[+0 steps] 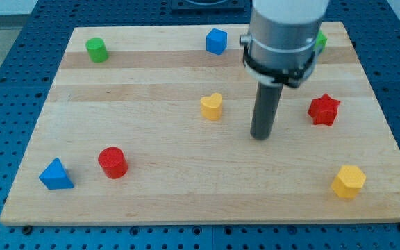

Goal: Move the arm toward the yellow heart

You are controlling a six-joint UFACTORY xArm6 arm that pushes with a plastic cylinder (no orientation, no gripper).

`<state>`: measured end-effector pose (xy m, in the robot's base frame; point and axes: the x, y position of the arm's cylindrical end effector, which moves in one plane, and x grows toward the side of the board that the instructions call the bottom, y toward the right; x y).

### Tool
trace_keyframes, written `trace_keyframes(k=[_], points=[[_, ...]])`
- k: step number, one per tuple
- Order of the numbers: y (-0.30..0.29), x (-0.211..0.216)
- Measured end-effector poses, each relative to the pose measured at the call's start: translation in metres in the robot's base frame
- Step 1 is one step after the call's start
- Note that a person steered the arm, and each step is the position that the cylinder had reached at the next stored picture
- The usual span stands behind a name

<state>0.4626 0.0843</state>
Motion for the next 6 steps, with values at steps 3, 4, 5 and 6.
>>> trace_keyframes(k=[3,4,5,6], points=[[-0.021,-0.027],[-0.027,-0.013],[-0.034,-0.007],[-0.05,-0.035]])
